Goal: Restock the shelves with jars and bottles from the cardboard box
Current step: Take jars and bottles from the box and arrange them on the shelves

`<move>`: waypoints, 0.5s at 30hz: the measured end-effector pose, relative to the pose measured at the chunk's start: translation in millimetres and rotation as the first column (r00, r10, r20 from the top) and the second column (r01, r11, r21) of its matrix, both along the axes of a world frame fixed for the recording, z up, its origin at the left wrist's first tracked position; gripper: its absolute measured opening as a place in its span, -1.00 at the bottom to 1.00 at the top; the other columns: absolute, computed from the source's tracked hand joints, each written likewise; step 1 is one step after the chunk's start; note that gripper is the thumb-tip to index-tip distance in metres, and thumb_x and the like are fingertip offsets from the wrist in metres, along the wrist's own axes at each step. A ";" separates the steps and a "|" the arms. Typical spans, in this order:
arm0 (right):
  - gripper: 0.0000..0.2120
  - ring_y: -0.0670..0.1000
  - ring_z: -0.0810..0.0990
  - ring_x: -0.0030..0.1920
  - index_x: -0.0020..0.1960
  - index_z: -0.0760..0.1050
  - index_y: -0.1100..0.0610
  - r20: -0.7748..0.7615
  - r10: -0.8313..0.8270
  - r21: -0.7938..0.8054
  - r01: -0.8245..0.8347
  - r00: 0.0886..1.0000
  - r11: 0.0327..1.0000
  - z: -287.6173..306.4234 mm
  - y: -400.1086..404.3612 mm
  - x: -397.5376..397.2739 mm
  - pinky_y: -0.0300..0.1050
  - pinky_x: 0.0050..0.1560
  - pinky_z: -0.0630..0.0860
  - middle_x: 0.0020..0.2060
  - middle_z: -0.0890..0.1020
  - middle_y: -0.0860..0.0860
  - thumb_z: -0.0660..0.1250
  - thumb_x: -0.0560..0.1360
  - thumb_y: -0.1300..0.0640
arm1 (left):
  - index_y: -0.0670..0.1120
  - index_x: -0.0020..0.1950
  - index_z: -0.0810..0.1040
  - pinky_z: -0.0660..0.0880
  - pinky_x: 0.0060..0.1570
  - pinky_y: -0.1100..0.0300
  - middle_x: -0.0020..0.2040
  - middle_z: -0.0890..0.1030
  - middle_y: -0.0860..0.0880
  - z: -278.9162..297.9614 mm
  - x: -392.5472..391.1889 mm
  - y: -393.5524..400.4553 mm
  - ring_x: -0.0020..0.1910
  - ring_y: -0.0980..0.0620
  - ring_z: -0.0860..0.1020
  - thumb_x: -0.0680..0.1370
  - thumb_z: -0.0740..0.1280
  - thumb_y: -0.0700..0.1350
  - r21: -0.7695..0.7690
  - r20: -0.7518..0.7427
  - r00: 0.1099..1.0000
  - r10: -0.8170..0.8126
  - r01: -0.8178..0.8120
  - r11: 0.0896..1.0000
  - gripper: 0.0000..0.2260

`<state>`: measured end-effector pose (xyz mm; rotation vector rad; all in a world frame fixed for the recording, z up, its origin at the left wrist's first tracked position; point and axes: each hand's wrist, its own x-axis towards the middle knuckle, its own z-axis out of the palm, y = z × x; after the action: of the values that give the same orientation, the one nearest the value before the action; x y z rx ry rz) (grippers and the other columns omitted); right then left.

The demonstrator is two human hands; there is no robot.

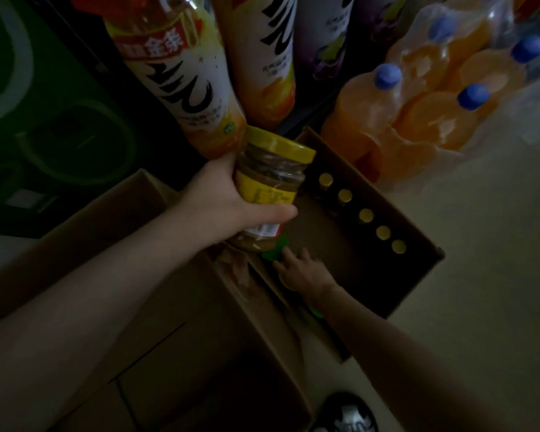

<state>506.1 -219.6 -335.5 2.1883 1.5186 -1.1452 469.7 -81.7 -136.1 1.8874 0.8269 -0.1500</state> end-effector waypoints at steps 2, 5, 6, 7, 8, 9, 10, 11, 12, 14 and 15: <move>-0.53 0.34 0.17 0.41 0.51 0.03 -0.04 -0.030 -0.103 -0.007 0.103 0.994 0.995 2.6 0.3 4.9 0.16 0.25 0.37 0.49 0.02 0.12 0.04 0.63 0.01 | 0.08 0.17 0.44 0.47 0.19 0.06 0.10 0.56 0.09 -0.3 -3.4 -0.8 0.12 0.10 0.52 0.25 0.55 -0.04 0.010 0.025 1.000 0.008 -0.009 1.000 -0.46; -0.26 0.31 0.38 0.29 0.46 0.10 0.01 -0.039 -0.234 0.017 0.235 0.971 0.972 41.6 -11.5 37.9 0.08 0.15 0.46 0.41 0.16 0.17 0.41 0.42 -0.05 | 0.04 0.15 0.47 0.49 0.17 0.00 0.08 0.58 0.07 19.0 -11.8 -4.7 0.09 0.07 0.55 0.23 0.59 0.00 -0.004 0.055 0.996 0.069 -0.069 0.998 -0.44; -0.20 0.27 0.42 0.24 0.44 0.13 0.03 -0.051 -0.242 0.040 0.245 0.969 0.969 67.3 -15.1 51.8 0.03 0.09 0.48 0.36 0.22 0.17 0.47 0.35 -0.06 | 0.02 0.17 0.48 0.51 0.15 -0.01 0.08 0.59 0.06 31.7 -15.5 -6.2 0.08 0.06 0.56 0.20 0.60 0.04 -0.012 0.059 0.994 0.088 -0.088 0.996 -0.41; -0.17 0.23 0.43 0.22 0.43 0.14 0.04 -0.064 -0.233 0.061 0.237 0.970 0.970 97.8 -17.2 64.9 -0.05 0.04 0.47 0.32 0.27 0.15 0.50 0.31 -0.07 | 0.02 0.16 0.48 0.51 0.13 0.01 0.06 0.60 0.06 48.7 -18.9 -7.7 0.07 0.06 0.56 0.18 0.59 0.06 -0.024 0.062 0.993 0.102 -0.101 0.995 -0.39; -0.16 0.18 0.44 0.21 0.43 0.16 0.05 -0.073 -0.205 0.070 0.210 0.976 0.975 135.6 -17.3 75.9 -0.12 0.00 0.43 0.30 0.30 0.13 0.51 0.30 -0.07 | 0.03 0.14 0.48 0.51 0.11 0.06 0.03 0.59 0.08 70.2 -23.2 -8.9 0.05 0.07 0.56 0.18 0.60 0.05 -0.036 0.061 0.992 0.113 -0.111 0.993 -0.41; -0.17 0.15 0.43 0.21 0.44 0.17 0.06 -0.088 -0.178 0.075 0.185 0.980 0.980 176.8 -16.2 85.0 -0.17 -0.02 0.40 0.28 0.33 0.11 0.51 0.30 -0.05 | 0.04 0.12 0.46 0.51 0.06 0.14 0.00 0.58 0.10 95.1 -29.8 -10.1 0.01 0.10 0.56 0.22 0.60 0.00 -0.052 0.064 0.991 0.118 -0.115 0.992 -0.45; -0.19 0.12 0.43 0.23 0.44 0.19 0.06 -0.128 -0.175 0.079 0.186 0.976 0.979 221.8 -14.4 93.1 -0.18 -0.01 0.40 0.27 0.35 0.08 0.52 0.31 -0.01 | 0.06 0.11 0.45 0.49 -0.01 0.23 -0.04 0.56 0.13 123.7 -37.1 -10.8 -0.03 0.15 0.55 0.25 0.58 -0.05 -0.079 0.070 0.990 0.124 -0.118 0.990 -0.49; -0.21 0.10 0.42 0.25 0.44 0.22 0.06 -0.192 -0.195 0.062 0.210 0.962 0.976 269.4 -12.2 100.8 -0.17 0.05 0.43 0.27 0.37 0.06 0.53 0.31 0.04 | 0.07 0.11 0.44 0.47 -0.10 0.32 -0.07 0.55 0.16 155.6 -45.1 -11.9 -0.08 0.21 0.53 0.28 0.56 -0.09 -0.111 0.078 0.988 0.135 -0.126 0.986 -0.52; -0.22 0.08 0.42 0.27 0.42 0.25 0.02 -0.262 -0.219 0.036 0.236 0.940 0.971 320.2 -11.5 104.9 -0.13 0.12 0.48 0.29 0.38 0.04 0.54 0.30 0.08 | 0.07 0.10 0.44 0.44 -0.16 0.39 -0.09 0.54 0.19 191.4 -55.8 -14.0 -0.12 0.26 0.51 0.30 0.54 -0.11 -0.146 0.075 0.986 0.151 -0.139 0.980 -0.55; -0.28 0.04 0.44 0.25 0.34 0.31 -0.09 -0.364 -0.203 0.011 0.222 0.909 0.975 424.2 -8.0 105.1 -0.06 0.13 0.54 0.27 0.41 -0.04 0.56 0.28 0.08 | 0.06 0.07 0.46 0.46 -0.16 0.37 -0.07 0.59 0.15 267.0 -81.0 -15.0 -0.12 0.24 0.54 0.29 0.54 -0.11 -0.220 0.052 0.982 0.179 -0.164 0.962 -0.57; -0.32 0.02 0.46 0.23 0.31 0.34 -0.10 -0.395 -0.167 0.010 0.186 0.903 0.983 475.4 -4.1 100.8 -0.08 0.09 0.55 0.24 0.43 -0.06 0.56 0.27 0.08 | 0.04 0.07 0.49 0.50 -0.10 0.30 -0.03 0.62 0.08 306.5 -96.4 -15.4 -0.09 0.17 0.58 0.24 0.56 -0.10 -0.261 0.037 0.981 0.189 -0.173 0.950 -0.54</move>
<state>606.9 -223.7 139.9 2.2626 1.5237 -1.7116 373.3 -97.1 170.4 1.5576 0.8892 -0.0801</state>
